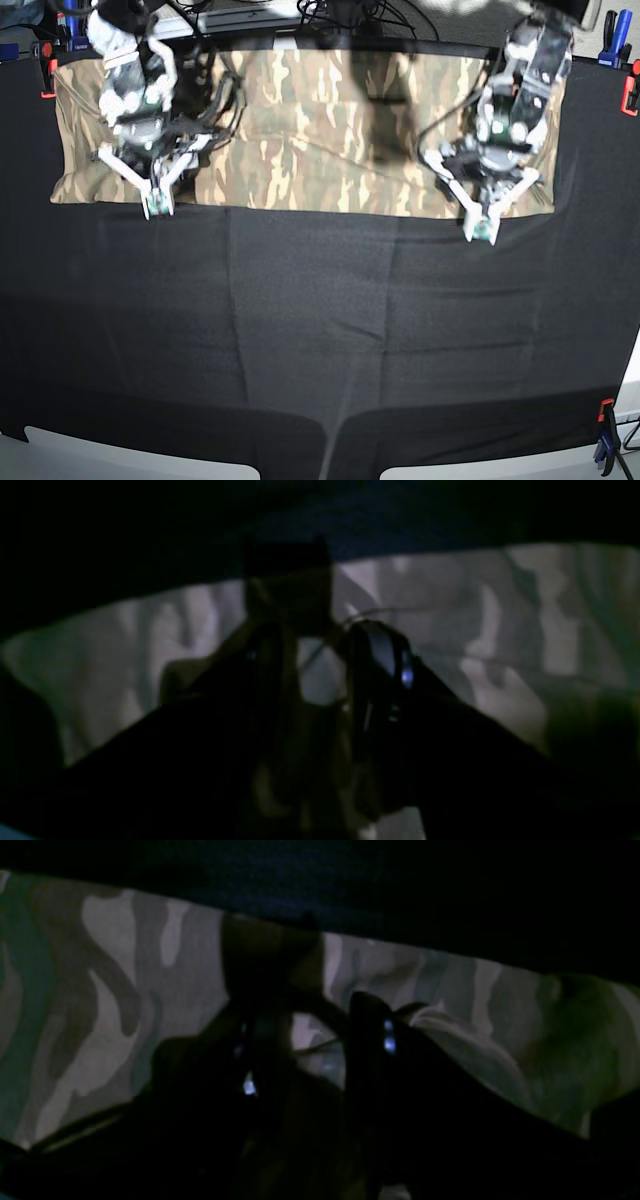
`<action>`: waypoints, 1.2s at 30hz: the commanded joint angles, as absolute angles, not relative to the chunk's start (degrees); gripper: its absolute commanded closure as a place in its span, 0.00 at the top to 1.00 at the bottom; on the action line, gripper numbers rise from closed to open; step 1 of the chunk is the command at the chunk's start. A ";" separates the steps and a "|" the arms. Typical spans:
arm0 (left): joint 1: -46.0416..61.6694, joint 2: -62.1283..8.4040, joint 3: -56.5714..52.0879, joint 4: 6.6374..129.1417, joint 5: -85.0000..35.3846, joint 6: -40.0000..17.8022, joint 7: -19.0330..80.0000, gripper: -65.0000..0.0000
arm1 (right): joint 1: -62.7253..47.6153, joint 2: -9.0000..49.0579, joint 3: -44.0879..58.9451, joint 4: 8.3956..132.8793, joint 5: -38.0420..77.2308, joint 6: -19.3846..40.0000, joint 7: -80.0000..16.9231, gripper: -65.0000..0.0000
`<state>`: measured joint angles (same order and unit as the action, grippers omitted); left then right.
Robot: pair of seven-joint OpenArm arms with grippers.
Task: Layout the t-shirt on the table in an organized manner, then fold the t-shirt properly
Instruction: 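Move both grippers down onto the strip's long edge, then move both grippers apart toward the two ends of the strip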
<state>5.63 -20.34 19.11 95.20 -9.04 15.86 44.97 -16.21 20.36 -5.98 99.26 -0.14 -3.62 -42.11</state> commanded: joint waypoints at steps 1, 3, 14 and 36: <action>4.58 -20.67 18.74 95.48 -8.03 16.25 44.51 0.34 | -15.84 20.80 -5.85 99.83 0.08 -3.38 -41.43 0.35; 4.49 -20.67 18.74 94.30 -8.03 16.23 44.80 0.34 | -16.19 20.78 -5.85 99.83 0.08 -3.27 -41.34 0.35; 4.91 -20.88 18.79 113.30 -5.85 14.17 51.83 0.34 | -16.34 20.80 -5.85 103.96 0.01 -1.85 -41.36 0.35; 16.19 -25.58 -11.88 118.50 -30.59 -1.61 47.40 0.34 | -25.45 20.78 3.01 118.39 -3.90 -0.38 -38.68 0.35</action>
<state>16.49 -24.95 -11.64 117.62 -30.68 -1.41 48.69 -25.65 20.16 2.98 117.25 -3.55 0.03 -40.07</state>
